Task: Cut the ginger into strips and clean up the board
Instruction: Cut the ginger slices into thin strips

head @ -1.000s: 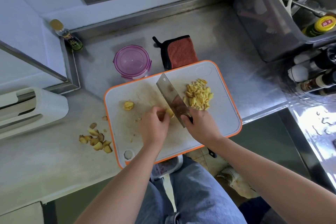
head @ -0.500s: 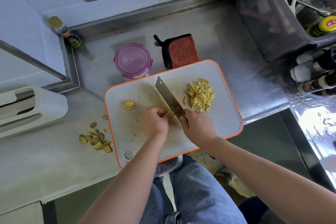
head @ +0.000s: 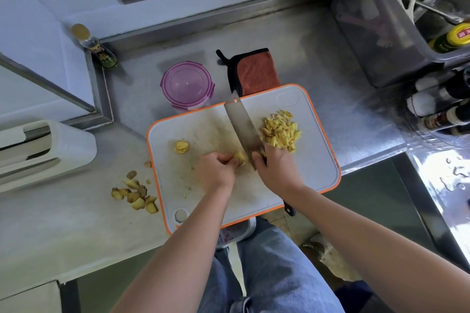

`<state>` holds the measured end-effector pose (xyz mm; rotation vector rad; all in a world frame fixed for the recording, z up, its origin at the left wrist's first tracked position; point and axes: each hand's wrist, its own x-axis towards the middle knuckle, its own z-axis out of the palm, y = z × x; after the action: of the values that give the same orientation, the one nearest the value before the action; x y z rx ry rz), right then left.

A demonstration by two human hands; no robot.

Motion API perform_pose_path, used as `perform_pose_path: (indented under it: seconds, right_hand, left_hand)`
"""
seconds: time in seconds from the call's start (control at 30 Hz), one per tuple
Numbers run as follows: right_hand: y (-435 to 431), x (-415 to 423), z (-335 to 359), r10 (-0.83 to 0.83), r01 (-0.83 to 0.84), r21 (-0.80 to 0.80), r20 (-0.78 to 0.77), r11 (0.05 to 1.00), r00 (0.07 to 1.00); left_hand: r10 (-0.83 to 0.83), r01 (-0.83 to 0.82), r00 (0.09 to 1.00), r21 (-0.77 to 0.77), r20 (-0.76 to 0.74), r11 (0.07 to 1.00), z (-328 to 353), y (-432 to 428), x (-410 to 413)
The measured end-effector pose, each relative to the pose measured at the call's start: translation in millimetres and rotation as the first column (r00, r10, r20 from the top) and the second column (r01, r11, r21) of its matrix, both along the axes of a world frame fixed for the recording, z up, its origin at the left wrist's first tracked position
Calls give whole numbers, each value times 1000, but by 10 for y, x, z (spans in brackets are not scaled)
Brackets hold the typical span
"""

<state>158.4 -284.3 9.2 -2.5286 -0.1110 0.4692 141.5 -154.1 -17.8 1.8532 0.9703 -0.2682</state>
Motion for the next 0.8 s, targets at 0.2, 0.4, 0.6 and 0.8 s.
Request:
perform_pose_path:
  seconds: [0.2, 0.4, 0.6, 0.8]
  right_hand:
    - [-7, -80, 24, 110, -115, -90, -61, 989, 992]
    - [-17, -132, 104, 136, -153, -175, -105, 973, 985]
    - [90, -118, 44, 137, -155, -213, -96, 965, 986]
    - [82, -131, 21, 140, -155, -210, -85, 965, 986]
  left_hand:
    - [-16, 16, 1000, -7, -24, 1000, 25, 17, 19]
    - [-2, 1, 1000, -43, -27, 999, 9, 31, 35]
    - [39, -41, 999, -93, -26, 995, 29, 36, 39]
    - [42, -44, 999, -100, -17, 994, 49, 32, 26]
